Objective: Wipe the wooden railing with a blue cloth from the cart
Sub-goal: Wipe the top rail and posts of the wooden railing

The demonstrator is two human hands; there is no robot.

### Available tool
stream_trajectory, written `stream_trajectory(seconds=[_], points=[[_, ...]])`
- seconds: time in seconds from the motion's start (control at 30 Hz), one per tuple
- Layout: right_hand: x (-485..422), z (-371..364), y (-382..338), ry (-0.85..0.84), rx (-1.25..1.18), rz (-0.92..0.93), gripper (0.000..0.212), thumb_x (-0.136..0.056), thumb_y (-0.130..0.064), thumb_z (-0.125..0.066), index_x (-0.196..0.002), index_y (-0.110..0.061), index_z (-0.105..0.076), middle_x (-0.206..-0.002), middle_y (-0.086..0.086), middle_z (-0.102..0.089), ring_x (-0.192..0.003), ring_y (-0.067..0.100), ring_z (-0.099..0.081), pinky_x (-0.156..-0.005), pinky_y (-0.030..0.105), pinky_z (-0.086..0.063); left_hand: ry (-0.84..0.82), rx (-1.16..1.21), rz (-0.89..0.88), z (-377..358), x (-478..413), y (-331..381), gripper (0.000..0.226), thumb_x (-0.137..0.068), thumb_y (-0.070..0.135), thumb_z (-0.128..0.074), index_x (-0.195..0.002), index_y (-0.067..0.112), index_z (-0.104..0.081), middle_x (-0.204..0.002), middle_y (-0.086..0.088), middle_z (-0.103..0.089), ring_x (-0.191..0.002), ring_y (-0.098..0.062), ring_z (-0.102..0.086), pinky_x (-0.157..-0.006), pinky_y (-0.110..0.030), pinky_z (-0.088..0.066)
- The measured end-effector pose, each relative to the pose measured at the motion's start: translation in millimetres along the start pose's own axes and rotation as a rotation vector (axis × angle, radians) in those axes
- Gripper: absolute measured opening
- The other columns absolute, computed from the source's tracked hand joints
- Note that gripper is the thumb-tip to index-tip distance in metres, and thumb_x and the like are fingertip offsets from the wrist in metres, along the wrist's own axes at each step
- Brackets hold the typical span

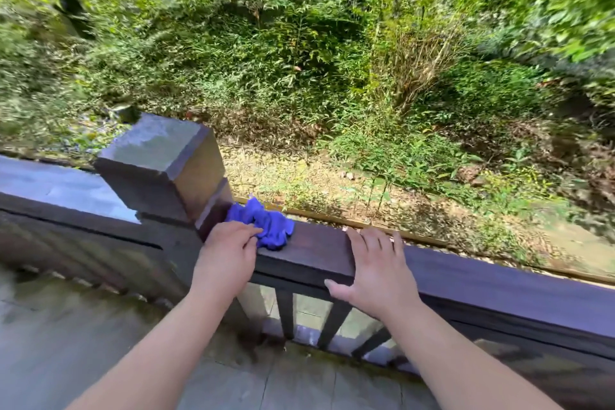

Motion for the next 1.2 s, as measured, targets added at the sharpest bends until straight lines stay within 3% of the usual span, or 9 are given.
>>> stream_trajectory(seconds=[0.27,0.5,0.6,0.67,0.8,0.87,0.93,1.03,1.2], points=[[0.2,-0.3,1.3,0.051,0.002,0.009,0.108,-0.074,-0.091,-0.038,-0.155,-0.019,-0.035,-0.149,0.012,-0.048,-0.139,0.038,-0.038,-0.122,0.065,-0.013,0.013,-0.060,-0.004,0.1,1.1,8.6,0.019,-0.088,0.008,-0.064,-0.102,0.016,-0.075,-0.093,0.002,-0.067,-0.091,-0.024,-0.053,-0.087,-0.037,-0.046],[4.2,5.2,-0.1,0.012,-0.045,0.033,0.106,-0.077,-0.091,-0.030,-0.156,-0.020,-0.031,-0.156,0.008,-0.040,-0.147,0.035,-0.027,-0.124,0.063,-0.003,-0.063,-0.208,0.037,15.4,11.0,20.1,0.019,-0.088,0.012,-0.063,-0.101,0.019,-0.075,-0.089,-0.003,-0.062,-0.084,-0.028,-0.053,-0.077,-0.038,-0.051],[7.2,8.5,-14.2,0.078,-0.085,0.197,0.095,-0.081,-0.082,-0.041,-0.151,-0.018,-0.043,-0.154,0.010,-0.045,-0.148,0.036,-0.029,-0.125,0.060,-0.004,-0.186,-0.497,0.012,25.4,10.1,21.9,0.020,-0.083,0.012,-0.061,-0.093,0.022,-0.075,-0.081,-0.005,-0.056,-0.072,-0.027,-0.051,-0.066,-0.037,-0.049],[9.9,9.4,-39.2,0.148,-0.137,0.357,0.087,-0.081,-0.074,-0.052,-0.145,-0.015,-0.051,-0.148,0.011,-0.052,-0.145,0.037,-0.037,-0.124,0.062,-0.015,-0.210,-0.612,0.000,34.4,11.7,19.1,0.019,-0.077,0.010,-0.064,-0.089,0.021,-0.075,-0.076,-0.005,-0.055,-0.069,-0.026,-0.051,-0.062,-0.036,-0.047],[10.2,16.9,-108.2,0.214,-0.248,0.541,0.079,-0.079,-0.068,-0.058,-0.137,-0.016,-0.054,-0.138,0.008,-0.057,-0.135,0.035,-0.046,-0.120,0.060,-0.028,-0.208,-0.677,-0.061,56.3,18.1,-0.3,0.038,-0.090,0.009,-0.039,-0.119,0.014,-0.063,-0.100,-0.006,-0.062,-0.092,-0.031,-0.052,-0.080,-0.040,-0.044],[6.0,22.9,-142.1,0.230,-0.293,0.603,0.074,-0.078,-0.067,-0.060,-0.133,-0.018,-0.055,-0.132,0.005,-0.058,-0.127,0.032,-0.049,-0.119,0.054,-0.031,-0.195,-0.751,-0.199,71.3,24.2,-1.5,0.036,-0.088,0.002,-0.038,-0.111,0.007,-0.066,-0.089,-0.008,-0.063,-0.084,-0.033,-0.052,-0.076,-0.044,-0.045],[1.8,26.8,-175.7,0.242,-0.321,0.674,0.069,-0.078,-0.064,-0.062,-0.129,-0.017,-0.057,-0.125,0.005,-0.059,-0.119,0.032,-0.052,-0.112,0.049,-0.039,-0.140,-0.800,-0.282,87.2,32.1,-5.5,0.033,-0.085,-0.005,-0.038,-0.099,0.003,-0.068,-0.075,-0.009,-0.058,-0.072,-0.031,-0.051,-0.067,-0.043,-0.047],[-2.2,27.0,-223.5,0.245,-0.318,0.761,0.065,-0.079,-0.062,-0.064,-0.125,-0.015,-0.060,-0.122,0.006,-0.062,-0.112,0.032,-0.055,-0.098,0.047,-0.049,-0.005,-0.778,-0.273,112.7,34.9,-31.8,0.028,-0.084,-0.005,-0.046,-0.095,0.004,-0.070,-0.075,-0.007,-0.059,-0.069,-0.030,-0.051,-0.067,-0.042,-0.048],[-14.9,17.9,-302.7,0.218,-0.278,0.808,0.058,-0.083,-0.059,-0.061,-0.121,-0.016,-0.058,-0.117,0.006,-0.061,-0.107,0.033,-0.056,-0.092,0.048,-0.049,0.302,-0.488,-0.026,173.7,11.8,-116.4,0.022,-0.090,0.007,-0.053,-0.101,0.010,-0.072,-0.075,-0.007,-0.056,-0.074,-0.033,-0.054,-0.068,-0.045,-0.051]])
Point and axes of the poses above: each hand's wrist, its own x-axis away from the middle knuckle, its own z-axis out of the back of the hand, y = z × x, the point moved 4 cm from there along -x, towards the middle knuckle
